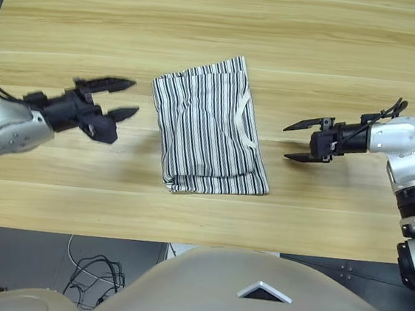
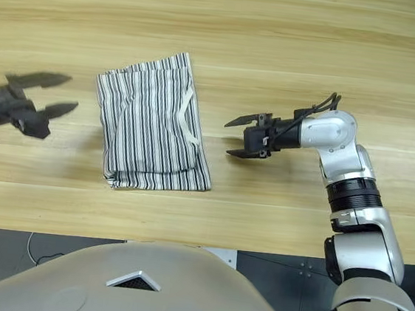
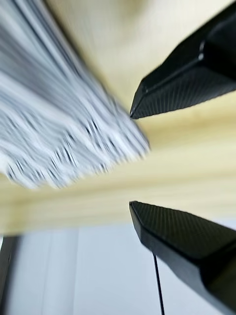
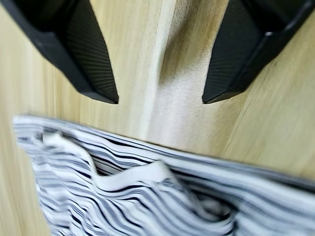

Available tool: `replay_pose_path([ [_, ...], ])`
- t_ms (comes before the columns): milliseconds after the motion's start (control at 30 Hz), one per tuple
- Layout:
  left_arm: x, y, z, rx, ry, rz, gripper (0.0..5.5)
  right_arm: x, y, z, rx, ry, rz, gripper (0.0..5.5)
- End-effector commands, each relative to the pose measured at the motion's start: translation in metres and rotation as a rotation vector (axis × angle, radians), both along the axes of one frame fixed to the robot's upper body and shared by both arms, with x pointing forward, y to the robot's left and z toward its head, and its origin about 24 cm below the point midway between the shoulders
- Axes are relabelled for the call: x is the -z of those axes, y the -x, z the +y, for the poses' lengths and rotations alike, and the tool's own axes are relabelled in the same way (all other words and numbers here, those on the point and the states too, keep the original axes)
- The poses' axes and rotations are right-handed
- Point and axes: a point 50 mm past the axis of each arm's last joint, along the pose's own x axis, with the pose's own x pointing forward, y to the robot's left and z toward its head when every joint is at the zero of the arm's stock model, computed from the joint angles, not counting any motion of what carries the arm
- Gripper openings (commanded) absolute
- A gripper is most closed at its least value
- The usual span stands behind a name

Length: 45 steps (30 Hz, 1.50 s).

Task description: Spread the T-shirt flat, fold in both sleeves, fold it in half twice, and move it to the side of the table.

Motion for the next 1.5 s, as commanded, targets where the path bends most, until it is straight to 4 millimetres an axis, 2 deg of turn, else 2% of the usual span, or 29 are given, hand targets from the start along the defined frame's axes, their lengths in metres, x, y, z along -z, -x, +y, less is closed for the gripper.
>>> replay_pose_path([
  [33, 0.002, 0.055, -0.006, -0.001, -0.09, 0.31, 3.89, 0.003, 0.02, -0.007, -0.397, 0.054, -0.25, 4.03],
  [67, 0.004, 0.06, -0.007, -0.008, -0.099, 0.339, 4.08, 0.005, 0.023, -0.009, -0.419, 0.051, -0.245, 4.1],
  [267, 0.017, 0.08, -0.025, 0.01, -0.115, 0.427, 4.08, 0.016, 0.032, -0.007, -0.502, -0.012, -0.248, 4.1],
  [467, 0.031, 0.074, -0.03, 0.006, -0.122, 0.399, 4.08, 0.024, 0.033, 0.008, -0.509, -0.055, -0.28, 4.1],
  [633, 0.034, 0.065, -0.032, 0.015, -0.112, 0.356, 4.08, 0.032, 0.033, 0.013, -0.497, -0.055, -0.29, 4.1],
  [800, 0.041, 0.061, -0.039, 0.02, -0.081, 0.356, 4.08, 0.04, 0.028, 0.031, -0.524, -0.059, -0.321, 4.1],
  [1100, 0.057, 0.055, -0.05, 0.061, -0.065, 0.358, 4.08, 0.055, 0.026, 0.053, -0.555, -0.082, -0.36, 4.1],
  [1233, 0.059, 0.051, -0.054, 0.085, -0.059, 0.343, 4.08, 0.061, 0.027, 0.055, -0.57, -0.079, -0.351, 4.1],
  [1267, 0.059, 0.051, -0.054, 0.093, -0.07, 0.341, 3.89, 0.062, 0.028, 0.053, -0.574, -0.07, -0.334, 4.1],
  [1500, 0.06, 0.049, -0.051, 0.095, -0.088, 0.358, 2.69, 0.066, 0.031, 0.044, -0.6, -0.02, -0.287, 2.61],
])
